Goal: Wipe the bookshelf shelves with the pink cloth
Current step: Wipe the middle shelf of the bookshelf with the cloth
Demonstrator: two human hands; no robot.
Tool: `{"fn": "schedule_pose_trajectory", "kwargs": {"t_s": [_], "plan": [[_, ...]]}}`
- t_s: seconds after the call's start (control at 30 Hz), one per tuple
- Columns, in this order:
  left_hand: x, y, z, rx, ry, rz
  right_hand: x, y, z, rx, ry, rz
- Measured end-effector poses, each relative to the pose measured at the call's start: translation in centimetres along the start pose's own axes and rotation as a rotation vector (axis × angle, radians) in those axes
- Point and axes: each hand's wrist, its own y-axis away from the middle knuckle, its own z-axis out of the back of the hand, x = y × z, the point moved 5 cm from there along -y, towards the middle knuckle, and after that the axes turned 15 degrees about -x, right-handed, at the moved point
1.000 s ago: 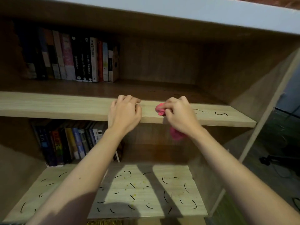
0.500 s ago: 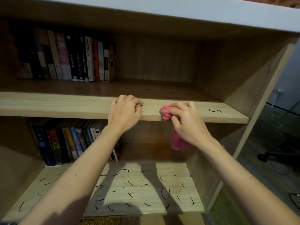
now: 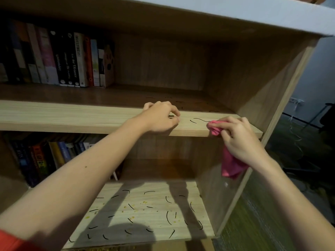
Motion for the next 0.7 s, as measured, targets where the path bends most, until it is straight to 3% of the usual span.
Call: {"fn": "schedule_pose_trajectory", "kwargs": {"t_s": [0.23,0.4,0.57,0.7], "plan": [[0.2,-0.6,-2.3,-0.021,0.011,0.028,4.3,-2.0,-2.2,0.077,-0.013,0.147],[0.9,-0.7,-1.5,-0.001,0.128,0.043,0.9,-3.7,-2.0,0.123,-0.024,-0.001],[0.8,-0.6,-1.4,-0.021,0.128,0.050,4.0,-3.3,-3.0,0.135,-0.017,0.123],[0.8,-0.6,-1.5,-0.006,0.125,0.039,2.4,-4.1,-2.8,0.178,-0.115,0.029]]}}
